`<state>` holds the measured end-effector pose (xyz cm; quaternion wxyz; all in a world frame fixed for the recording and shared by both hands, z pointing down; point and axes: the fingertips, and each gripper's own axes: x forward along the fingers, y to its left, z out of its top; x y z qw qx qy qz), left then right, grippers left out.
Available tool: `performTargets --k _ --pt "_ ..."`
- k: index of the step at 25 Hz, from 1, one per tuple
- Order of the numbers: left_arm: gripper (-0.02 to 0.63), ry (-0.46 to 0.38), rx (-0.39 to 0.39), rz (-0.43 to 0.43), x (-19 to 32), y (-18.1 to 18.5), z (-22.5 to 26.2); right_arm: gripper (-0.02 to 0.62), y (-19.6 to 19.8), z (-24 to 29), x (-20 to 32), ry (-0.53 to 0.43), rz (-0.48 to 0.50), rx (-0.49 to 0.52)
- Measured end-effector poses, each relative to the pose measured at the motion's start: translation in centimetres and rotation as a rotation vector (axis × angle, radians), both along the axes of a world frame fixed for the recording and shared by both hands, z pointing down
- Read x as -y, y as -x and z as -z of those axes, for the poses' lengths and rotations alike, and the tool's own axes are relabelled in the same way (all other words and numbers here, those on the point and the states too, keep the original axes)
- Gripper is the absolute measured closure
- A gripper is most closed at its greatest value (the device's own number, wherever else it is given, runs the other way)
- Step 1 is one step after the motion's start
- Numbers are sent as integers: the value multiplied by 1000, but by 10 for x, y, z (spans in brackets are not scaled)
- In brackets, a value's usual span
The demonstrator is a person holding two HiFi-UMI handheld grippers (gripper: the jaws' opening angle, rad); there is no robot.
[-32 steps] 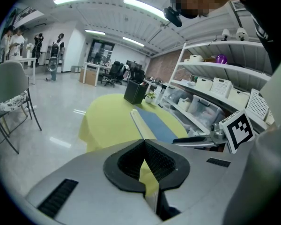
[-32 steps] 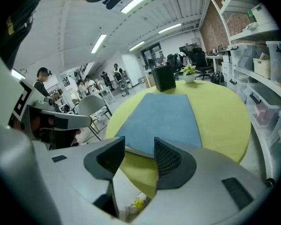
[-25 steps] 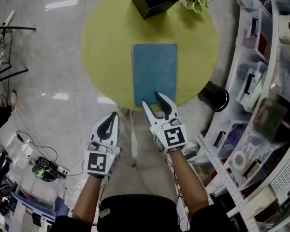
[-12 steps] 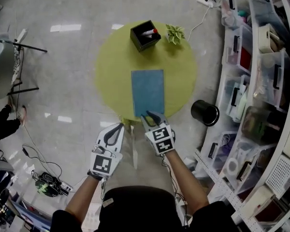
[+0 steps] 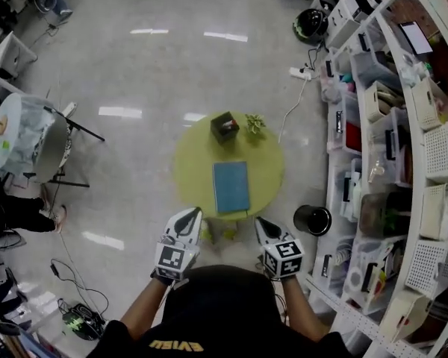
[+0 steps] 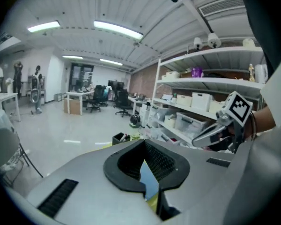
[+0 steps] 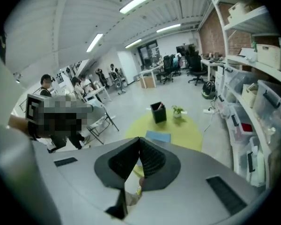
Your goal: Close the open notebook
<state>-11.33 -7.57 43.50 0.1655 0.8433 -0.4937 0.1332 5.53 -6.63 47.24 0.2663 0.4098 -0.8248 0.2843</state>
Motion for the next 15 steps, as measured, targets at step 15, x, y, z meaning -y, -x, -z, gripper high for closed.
performTargets --k 15 --pt "589 -283 62 40 36 12 123 594 -50 143 16 -359 -157 74"
